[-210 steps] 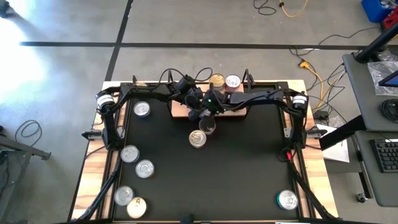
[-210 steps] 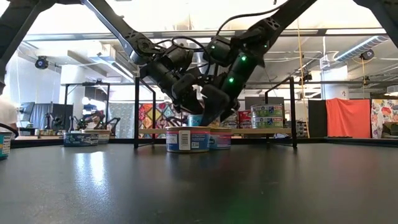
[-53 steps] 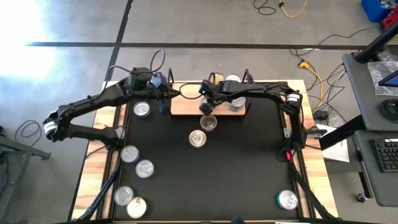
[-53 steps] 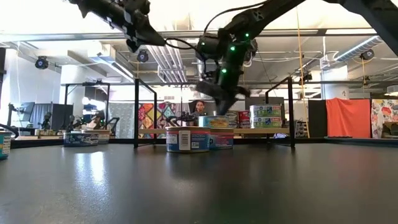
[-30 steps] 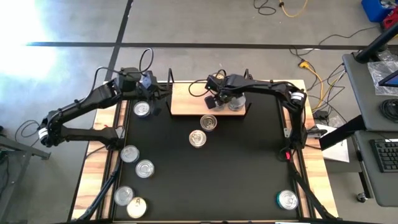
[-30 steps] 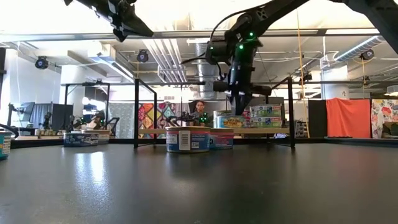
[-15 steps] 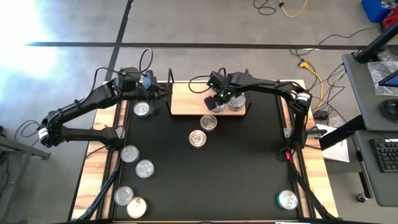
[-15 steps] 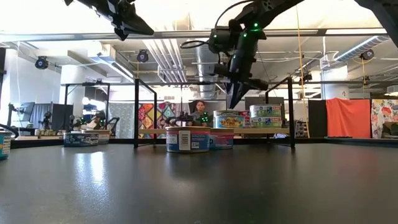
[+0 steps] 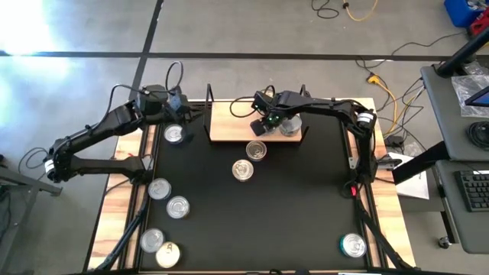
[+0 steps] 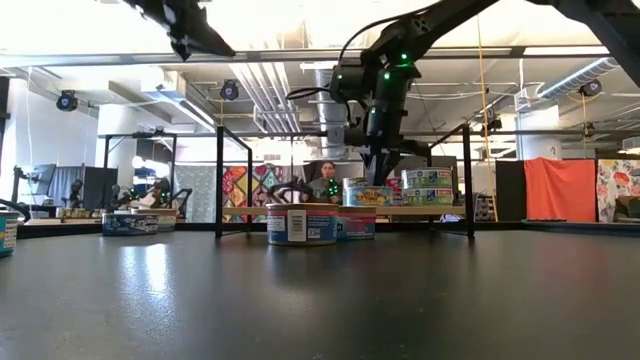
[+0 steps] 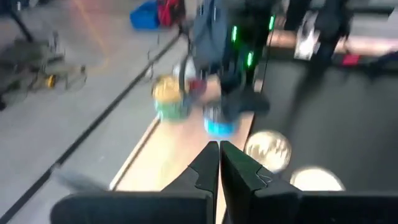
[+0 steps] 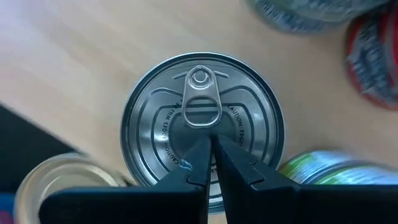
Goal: Stack canned seafood by type on shelf
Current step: Put the yellow-blue tuna can on the shelf, then stack the yellow-blue tuna can on top of the other yellow-blue tuna can on the shelf
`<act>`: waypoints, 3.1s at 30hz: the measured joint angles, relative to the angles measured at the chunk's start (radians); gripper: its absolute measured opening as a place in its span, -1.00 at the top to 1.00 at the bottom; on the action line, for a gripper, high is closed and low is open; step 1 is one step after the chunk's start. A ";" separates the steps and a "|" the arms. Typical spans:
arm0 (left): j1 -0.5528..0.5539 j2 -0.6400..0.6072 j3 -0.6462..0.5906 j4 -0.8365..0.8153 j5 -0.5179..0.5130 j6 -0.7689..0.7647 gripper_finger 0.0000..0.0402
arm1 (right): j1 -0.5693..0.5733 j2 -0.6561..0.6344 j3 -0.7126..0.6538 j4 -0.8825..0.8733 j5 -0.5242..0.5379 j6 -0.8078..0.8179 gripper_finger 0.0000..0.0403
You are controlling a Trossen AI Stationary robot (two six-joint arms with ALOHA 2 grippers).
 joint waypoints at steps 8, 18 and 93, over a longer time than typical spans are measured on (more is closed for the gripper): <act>-0.033 -0.006 0.046 -0.140 -0.029 0.006 1.00 | 0.012 -0.022 0.007 -0.008 0.017 -0.054 0.91; -0.104 -0.039 0.071 -0.441 -0.028 0.029 1.00 | 0.190 -0.148 0.070 0.054 0.281 -0.077 0.91; -1.596 0.881 0.363 -0.368 -0.450 -1.326 1.00 | 1.409 0.034 -0.123 -0.494 -0.667 0.804 0.91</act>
